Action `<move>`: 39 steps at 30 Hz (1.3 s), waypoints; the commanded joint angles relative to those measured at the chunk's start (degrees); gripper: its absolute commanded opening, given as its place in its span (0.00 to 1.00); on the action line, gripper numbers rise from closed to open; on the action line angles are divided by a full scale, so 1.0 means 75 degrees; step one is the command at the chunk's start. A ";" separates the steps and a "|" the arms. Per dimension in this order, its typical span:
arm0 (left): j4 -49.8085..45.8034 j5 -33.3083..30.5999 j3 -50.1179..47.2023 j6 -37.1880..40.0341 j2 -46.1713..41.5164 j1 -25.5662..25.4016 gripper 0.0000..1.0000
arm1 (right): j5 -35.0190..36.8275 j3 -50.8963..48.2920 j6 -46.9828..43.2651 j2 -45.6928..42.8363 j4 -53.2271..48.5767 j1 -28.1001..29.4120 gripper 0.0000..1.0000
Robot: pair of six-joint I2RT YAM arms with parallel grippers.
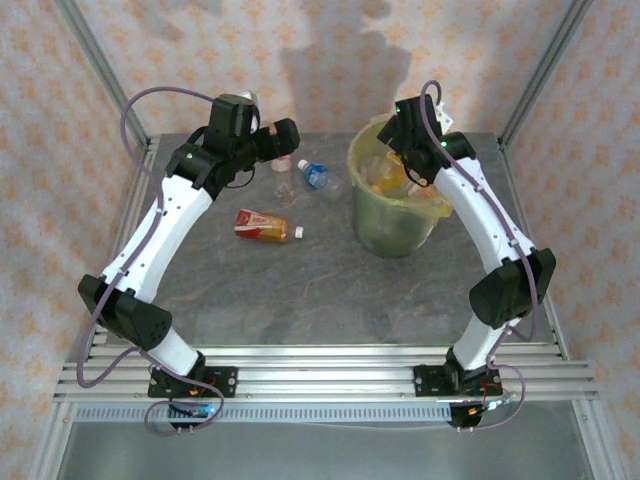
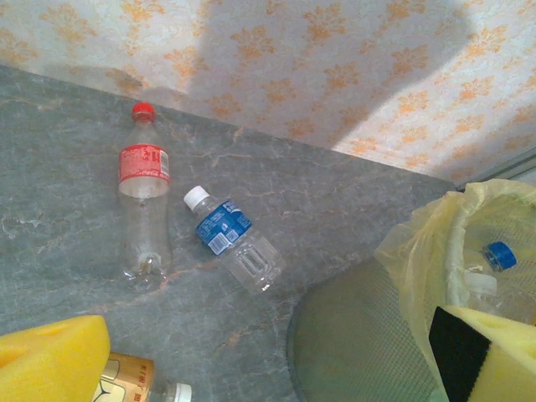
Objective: Put the plastic bottles in the bin
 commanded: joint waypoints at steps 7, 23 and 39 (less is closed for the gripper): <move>0.0026 -0.0100 0.0001 0.0043 -0.0155 0.0078 1.00 | 0.1871 0.1217 -0.1272 -0.0258 -0.1319 0.0048 0.95; -0.0204 -0.0361 -0.0027 0.0164 -0.0041 0.0158 1.00 | 0.1707 0.3379 -0.2129 0.1510 -0.3058 -0.0159 0.67; -0.0179 -0.0839 -0.0911 -0.0343 0.0001 0.0334 1.00 | 0.1144 0.2555 -0.2420 0.0854 -0.2392 -0.0283 0.73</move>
